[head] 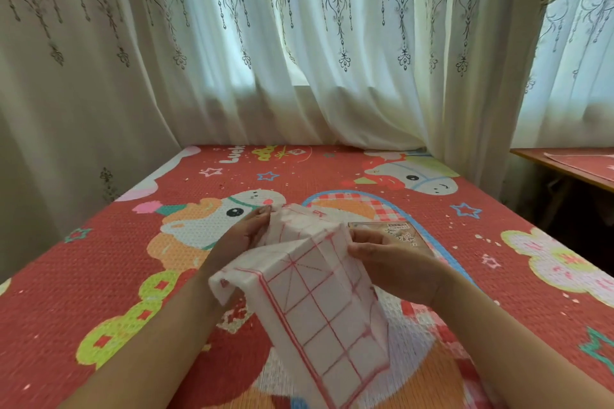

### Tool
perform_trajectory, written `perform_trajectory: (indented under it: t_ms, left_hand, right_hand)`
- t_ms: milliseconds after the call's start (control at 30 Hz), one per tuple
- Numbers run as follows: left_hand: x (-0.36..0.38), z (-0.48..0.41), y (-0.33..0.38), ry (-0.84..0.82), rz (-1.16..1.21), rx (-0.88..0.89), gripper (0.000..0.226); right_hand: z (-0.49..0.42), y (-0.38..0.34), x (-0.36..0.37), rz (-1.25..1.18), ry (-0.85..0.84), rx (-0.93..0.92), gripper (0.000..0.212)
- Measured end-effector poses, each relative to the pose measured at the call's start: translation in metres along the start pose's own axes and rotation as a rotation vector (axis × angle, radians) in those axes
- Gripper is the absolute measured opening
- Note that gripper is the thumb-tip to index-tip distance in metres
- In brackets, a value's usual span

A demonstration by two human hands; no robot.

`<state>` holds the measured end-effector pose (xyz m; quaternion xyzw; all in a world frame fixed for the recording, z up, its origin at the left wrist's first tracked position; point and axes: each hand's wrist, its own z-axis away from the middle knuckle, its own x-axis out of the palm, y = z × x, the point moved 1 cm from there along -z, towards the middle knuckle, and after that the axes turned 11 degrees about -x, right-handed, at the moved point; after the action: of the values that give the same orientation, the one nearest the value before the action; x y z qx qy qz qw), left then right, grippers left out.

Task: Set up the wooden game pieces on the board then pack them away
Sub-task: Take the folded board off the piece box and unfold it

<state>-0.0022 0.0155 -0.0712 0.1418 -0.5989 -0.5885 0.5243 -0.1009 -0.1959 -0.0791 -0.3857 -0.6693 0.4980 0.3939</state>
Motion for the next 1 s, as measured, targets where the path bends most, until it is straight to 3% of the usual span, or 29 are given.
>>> perform_trajectory:
  t_ms: [100, 233, 333, 400, 533, 633, 700, 800, 900, 1000]
  left_hand:
    - [-0.013, -0.009, -0.001, 0.195, -0.257, 0.104, 0.017]
    - [-0.019, -0.002, -0.011, 0.324, -0.414, 0.23, 0.013]
    - [-0.027, -0.005, -0.007, 0.199, -0.266, 0.064, 0.041]
    - [-0.031, -0.005, -0.004, 0.07, -0.15, -0.049, 0.046]
    - [-0.038, -0.002, -0.001, -0.074, 0.09, -0.179, 0.016]
    - [-0.038, 0.0, -0.001, -0.072, 0.155, -0.196, 0.011]
    - [-0.037, 0.0, -0.002, -0.051, 0.13, -0.168, 0.013]
    - [-0.036, -0.002, -0.002, -0.012, 0.117, -0.118, 0.011]
    - [-0.037, -0.005, -0.004, 0.035, 0.105, -0.079, 0.009]
    - [-0.035, -0.007, -0.006, 0.084, 0.062, -0.031, 0.015]
  right_hand:
    - [-0.002, 0.0, -0.005, -0.07, 0.094, 0.022, 0.04]
    - [-0.001, -0.005, -0.017, 0.0, 0.332, 0.047, 0.011]
    - [0.004, -0.011, -0.033, 0.02, 0.443, 0.046, 0.013]
    - [0.007, -0.013, -0.04, 0.002, 0.531, 0.02, 0.013]
    - [0.01, -0.013, -0.049, 0.029, 0.613, -0.024, 0.017]
    - [0.01, -0.012, -0.051, 0.1, 0.623, -0.015, 0.014]
    - [0.01, -0.009, -0.051, 0.225, 0.622, -0.018, 0.011]
    - [0.007, -0.005, -0.052, 0.604, 0.64, -0.073, 0.014]
    - [0.004, 0.001, -0.055, 1.022, 0.617, -0.187, 0.037]
    - [0.0, 0.006, -0.053, 1.181, 0.527, -0.267, 0.069]
